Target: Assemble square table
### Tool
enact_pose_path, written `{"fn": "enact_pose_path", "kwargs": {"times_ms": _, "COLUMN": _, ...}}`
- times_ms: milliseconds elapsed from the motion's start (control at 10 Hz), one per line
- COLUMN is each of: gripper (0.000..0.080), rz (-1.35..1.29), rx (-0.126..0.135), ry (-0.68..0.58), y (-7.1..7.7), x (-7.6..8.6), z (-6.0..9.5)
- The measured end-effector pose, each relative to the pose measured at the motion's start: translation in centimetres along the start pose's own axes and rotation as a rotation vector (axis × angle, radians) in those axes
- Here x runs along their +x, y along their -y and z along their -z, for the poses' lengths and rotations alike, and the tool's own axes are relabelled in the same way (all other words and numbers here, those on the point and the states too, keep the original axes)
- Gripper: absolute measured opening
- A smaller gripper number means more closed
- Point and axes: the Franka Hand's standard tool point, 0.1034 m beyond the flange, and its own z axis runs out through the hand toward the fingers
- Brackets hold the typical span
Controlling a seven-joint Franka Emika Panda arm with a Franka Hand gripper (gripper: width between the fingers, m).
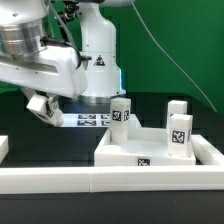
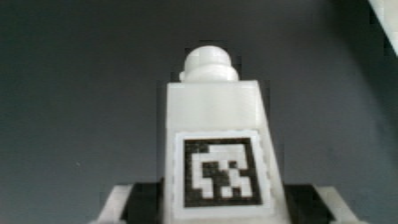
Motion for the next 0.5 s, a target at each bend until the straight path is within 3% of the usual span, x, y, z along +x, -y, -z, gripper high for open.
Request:
{"fn": "enact_pose_path", "kwargs": {"times_ms": 100, "gripper": 0.029, "rz": 0.016, "rx": 0.007, "ry": -0.087, "y": 0.9, "x": 0.2, "z": 0.3}}
{"fn": "enact_pose_path", "kwargs": {"times_ms": 400, "gripper": 0.029, "rz": 0.087, "rx": 0.026, "ry": -0.266, "y": 5.6, "x": -0.2, "z": 1.9}}
{"fn": "enact_pose_path", "kwargs": {"times_ms": 500, "gripper": 0.029, "rz": 0.086, "rx": 0.024, "ry": -0.322, "y": 5.1, "x": 0.0, "z": 1.4}}
